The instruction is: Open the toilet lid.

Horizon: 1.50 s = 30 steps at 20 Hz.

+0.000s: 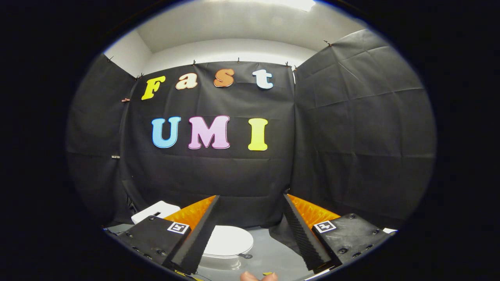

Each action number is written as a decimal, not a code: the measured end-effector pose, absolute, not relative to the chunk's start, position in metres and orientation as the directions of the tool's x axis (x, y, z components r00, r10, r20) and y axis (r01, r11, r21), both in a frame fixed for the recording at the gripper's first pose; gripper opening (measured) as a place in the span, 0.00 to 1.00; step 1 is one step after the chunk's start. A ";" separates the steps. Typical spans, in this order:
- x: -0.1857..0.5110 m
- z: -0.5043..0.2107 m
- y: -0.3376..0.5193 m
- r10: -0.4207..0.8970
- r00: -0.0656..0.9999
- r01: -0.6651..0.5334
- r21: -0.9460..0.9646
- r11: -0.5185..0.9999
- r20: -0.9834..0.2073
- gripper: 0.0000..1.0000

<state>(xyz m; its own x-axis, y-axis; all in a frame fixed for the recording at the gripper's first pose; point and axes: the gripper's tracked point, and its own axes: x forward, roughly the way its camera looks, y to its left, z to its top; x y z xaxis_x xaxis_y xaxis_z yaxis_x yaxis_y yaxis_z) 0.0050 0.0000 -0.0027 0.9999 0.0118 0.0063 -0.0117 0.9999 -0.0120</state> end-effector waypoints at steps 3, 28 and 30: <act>0.011 -0.003 -0.003 0.013 1.000 -0.013 0.000 1.000 0.025 1.00; 0.132 -0.246 0.015 0.102 0.992 -0.094 0.099 0.991 -0.080 0.99; 0.143 -0.280 0.006 0.102 0.984 -0.084 0.126 0.988 -0.145 0.99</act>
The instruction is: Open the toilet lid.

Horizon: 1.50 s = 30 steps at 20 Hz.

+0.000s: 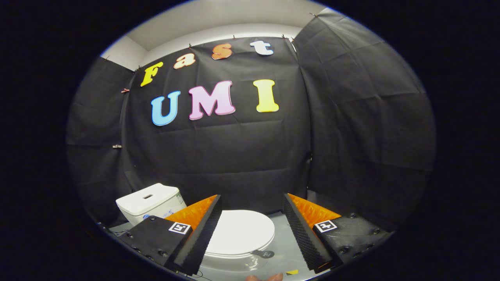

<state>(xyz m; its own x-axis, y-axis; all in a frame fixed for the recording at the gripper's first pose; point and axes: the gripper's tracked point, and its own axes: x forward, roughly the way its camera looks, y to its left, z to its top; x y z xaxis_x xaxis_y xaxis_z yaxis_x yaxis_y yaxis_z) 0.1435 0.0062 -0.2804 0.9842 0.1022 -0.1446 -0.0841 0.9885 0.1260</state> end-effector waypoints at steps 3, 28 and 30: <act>0.156 -0.323 -0.005 0.109 0.968 -0.066 0.193 0.979 -0.225 0.99; 0.176 -0.562 -0.038 0.331 0.756 0.348 0.775 0.527 -0.565 0.95; 0.177 -0.570 -0.031 0.360 0.748 0.361 0.796 0.485 -0.558 0.90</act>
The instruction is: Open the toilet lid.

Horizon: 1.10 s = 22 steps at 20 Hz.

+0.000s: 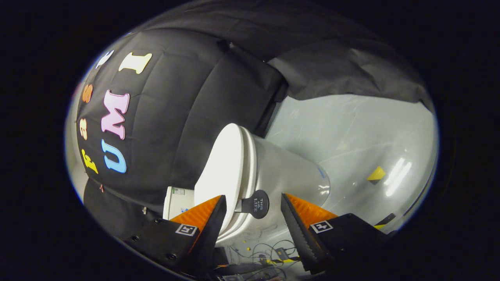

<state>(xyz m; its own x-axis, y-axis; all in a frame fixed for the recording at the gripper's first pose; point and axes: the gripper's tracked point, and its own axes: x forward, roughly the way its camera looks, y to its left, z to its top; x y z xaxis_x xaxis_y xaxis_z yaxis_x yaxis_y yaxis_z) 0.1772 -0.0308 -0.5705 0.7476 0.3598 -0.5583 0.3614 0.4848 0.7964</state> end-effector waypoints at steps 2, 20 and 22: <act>0.186 -0.572 -0.026 0.379 0.764 0.358 0.831 0.426 -0.523 0.89; 0.197 -0.497 -0.014 0.316 0.740 0.407 0.770 0.491 -0.594 0.06; 0.198 -0.477 -0.008 0.303 0.750 0.382 0.760 0.526 -0.587 0.05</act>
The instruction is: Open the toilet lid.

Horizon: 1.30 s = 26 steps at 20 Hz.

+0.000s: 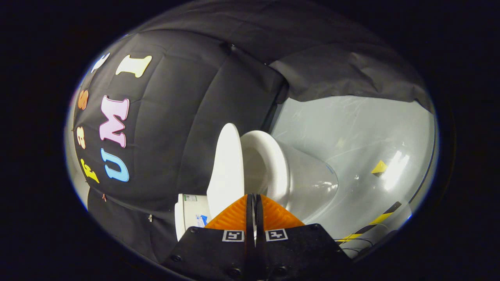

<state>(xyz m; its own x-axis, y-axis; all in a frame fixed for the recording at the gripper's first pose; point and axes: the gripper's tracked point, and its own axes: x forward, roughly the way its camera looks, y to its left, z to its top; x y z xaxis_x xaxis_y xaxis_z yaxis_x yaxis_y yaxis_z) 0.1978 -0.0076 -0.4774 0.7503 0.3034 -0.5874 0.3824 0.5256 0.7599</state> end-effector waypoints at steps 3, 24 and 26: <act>0.199 -0.453 0.001 0.289 0.753 0.361 0.738 0.571 -0.592 0.06; 0.206 -0.304 0.127 0.113 0.796 0.199 0.434 0.879 -0.595 0.05; 0.207 -0.292 0.143 0.081 0.803 0.197 0.391 0.899 -0.591 0.06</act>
